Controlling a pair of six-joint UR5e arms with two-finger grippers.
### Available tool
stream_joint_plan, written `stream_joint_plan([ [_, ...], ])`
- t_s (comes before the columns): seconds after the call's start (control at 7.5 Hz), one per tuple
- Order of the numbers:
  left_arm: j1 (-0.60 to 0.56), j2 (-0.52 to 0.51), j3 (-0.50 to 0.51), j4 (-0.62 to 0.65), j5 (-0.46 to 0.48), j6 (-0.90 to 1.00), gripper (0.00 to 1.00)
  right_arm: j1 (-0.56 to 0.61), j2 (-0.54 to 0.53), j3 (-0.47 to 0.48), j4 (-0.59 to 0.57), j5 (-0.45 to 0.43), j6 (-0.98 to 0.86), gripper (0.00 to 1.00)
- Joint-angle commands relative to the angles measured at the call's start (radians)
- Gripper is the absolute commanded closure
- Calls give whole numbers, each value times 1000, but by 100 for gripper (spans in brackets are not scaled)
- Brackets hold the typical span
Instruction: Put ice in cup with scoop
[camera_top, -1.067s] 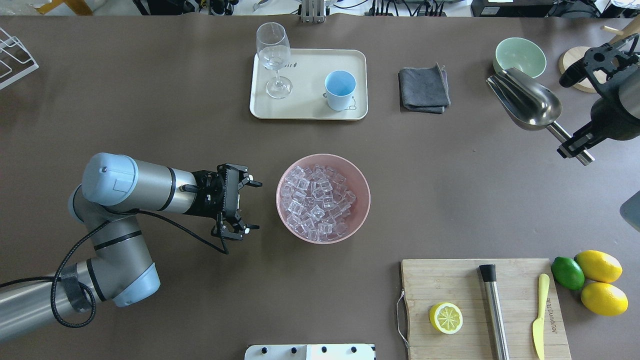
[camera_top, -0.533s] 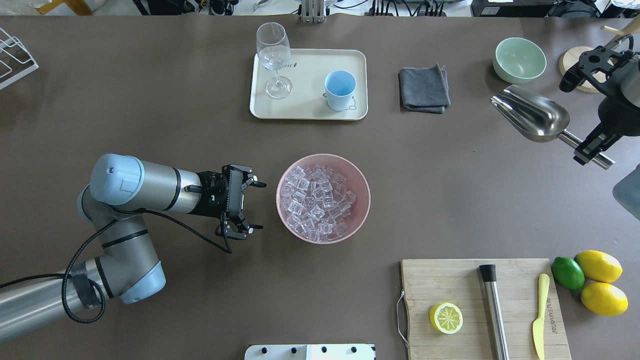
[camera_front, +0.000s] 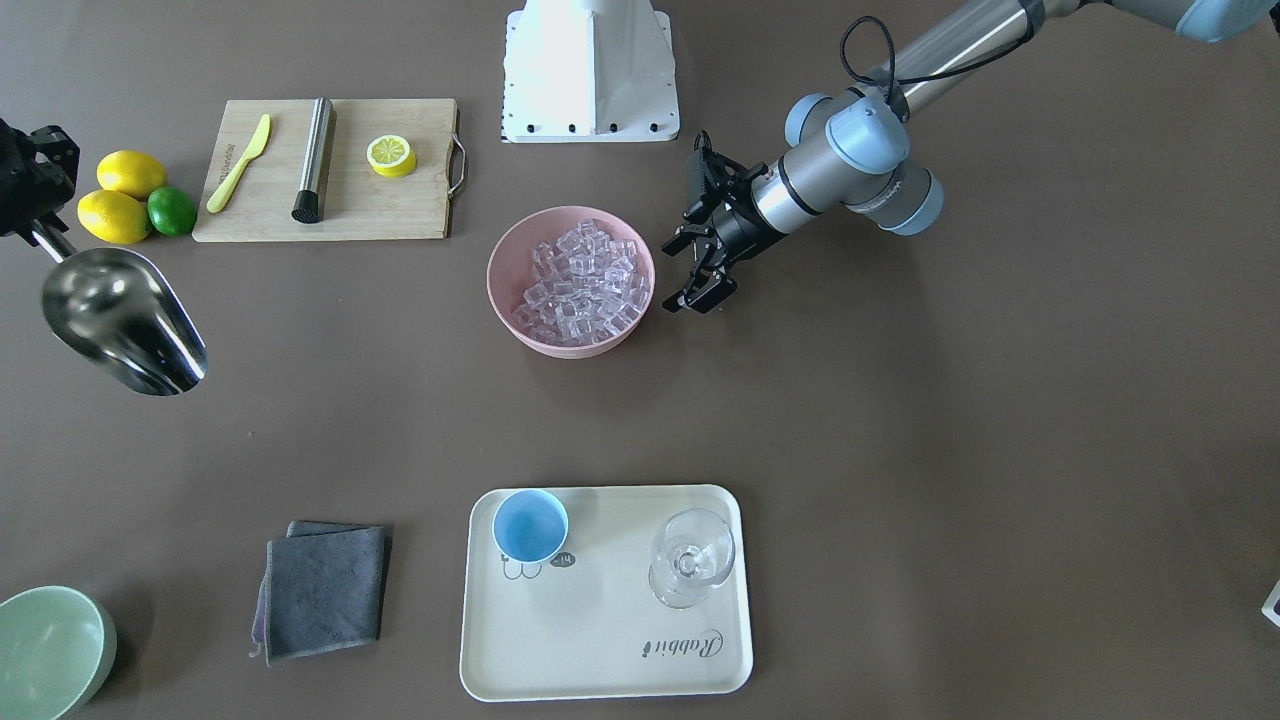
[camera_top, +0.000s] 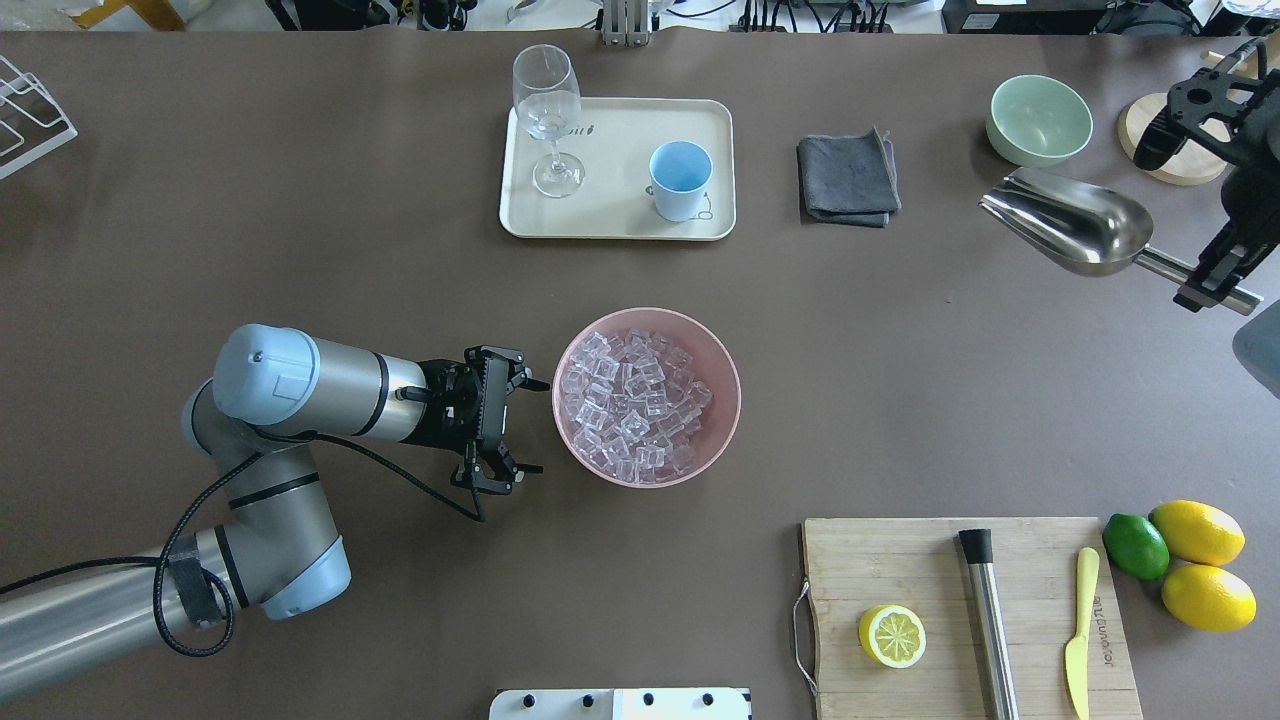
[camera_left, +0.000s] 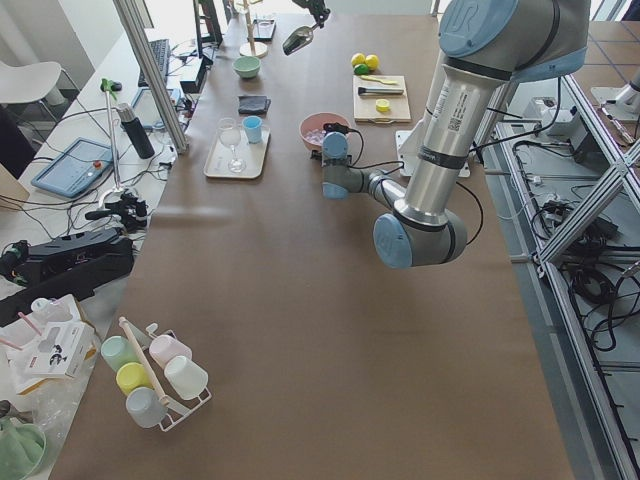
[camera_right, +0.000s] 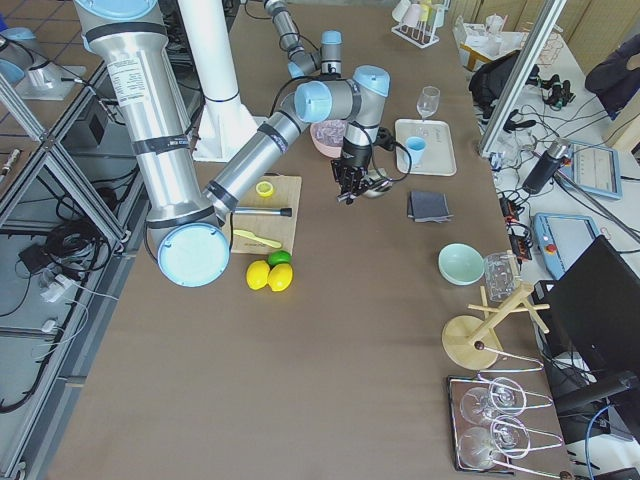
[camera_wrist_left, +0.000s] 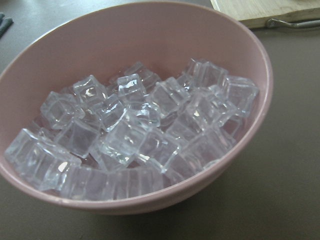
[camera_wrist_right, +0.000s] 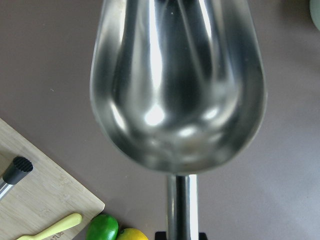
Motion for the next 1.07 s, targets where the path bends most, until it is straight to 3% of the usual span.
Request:
stream_joint_plan([
  [0.0, 6, -7, 8, -4, -3, -146, 1, -44, 73, 14, -62, -68, -47, 100],
  [0.13, 4, -5, 7, -19, -1, -186, 1, -116, 117, 16, -111, -133, -48, 100],
  [0.4, 0, -5, 7, -27, 2, -261, 1, -227, 325, 11, -339, -172, -48, 100],
  [0.8, 0, -2, 8, -48, 5, -266, 1, -343, 470, -4, -487, -116, -33, 100],
  [0.93, 0, -2, 8, -48, 5, -266, 1, -363, 534, -59, -544, -99, -30, 100],
])
